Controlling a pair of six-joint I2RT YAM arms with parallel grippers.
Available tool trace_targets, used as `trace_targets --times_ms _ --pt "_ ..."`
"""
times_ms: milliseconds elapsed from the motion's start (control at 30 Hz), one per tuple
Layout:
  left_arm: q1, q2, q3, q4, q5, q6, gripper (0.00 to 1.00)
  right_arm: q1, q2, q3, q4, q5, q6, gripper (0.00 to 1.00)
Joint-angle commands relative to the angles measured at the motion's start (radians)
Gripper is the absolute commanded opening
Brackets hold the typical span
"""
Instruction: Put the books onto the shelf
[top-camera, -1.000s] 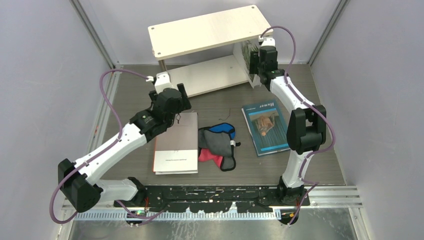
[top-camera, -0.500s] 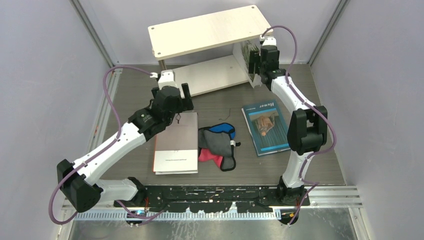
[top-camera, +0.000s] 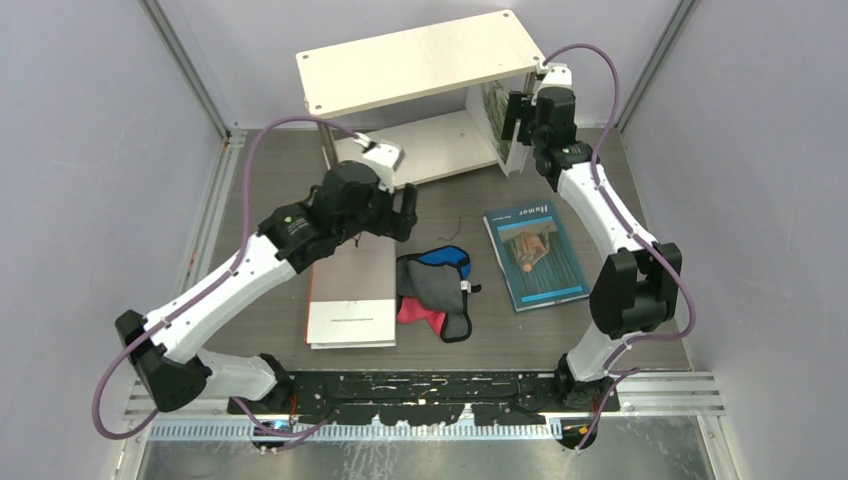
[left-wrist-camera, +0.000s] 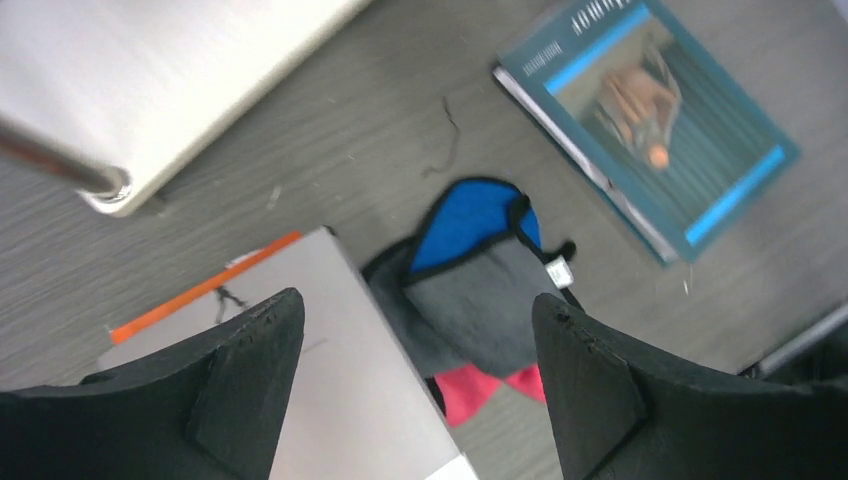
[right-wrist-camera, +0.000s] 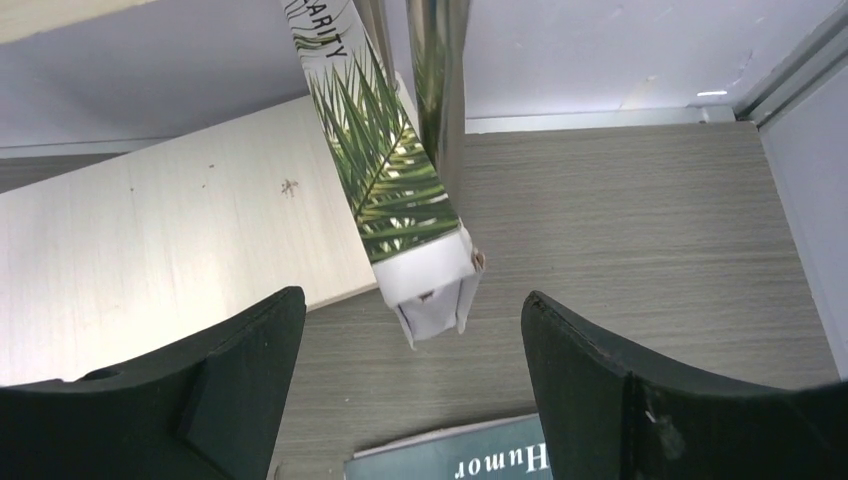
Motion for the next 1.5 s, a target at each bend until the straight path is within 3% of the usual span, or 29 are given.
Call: trace_targets --times_ms 0,233,300,533,733,1233,1467 --pt "-0.099 0.081 0.087 -0.147 0.063 0.112 0.84 0.008 -0.116 -0.040 0.002 0.027 0.046 0.84" --pt "-0.188 0.257 0.201 -0.313 0.196 0.122 0.89 0.039 -0.291 -0.168 -0.028 0.102 0.112 0.88" --pt "-0.196 0.298 0.218 -0.330 0.259 0.114 0.99 0.053 -0.345 -0.202 -0.041 0.124 0.121 0.88" --pt "-0.220 0.396 0.235 -0.305 0.369 0.091 1.00 0.074 -0.475 -0.280 -0.096 0.155 0.161 0.88" --pt "-0.235 0.483 0.246 -0.295 0.382 0.093 1.00 0.076 -0.552 -0.327 -0.116 0.189 0.166 0.89" --pt "-0.236 0.648 0.212 -0.168 0.110 0.061 1.00 0.078 -0.621 -0.320 -0.124 0.164 0.182 0.88" --pt "-0.235 0.718 0.197 -0.141 0.084 0.060 1.00 0.081 -0.621 -0.336 -0.113 0.172 0.175 0.88"
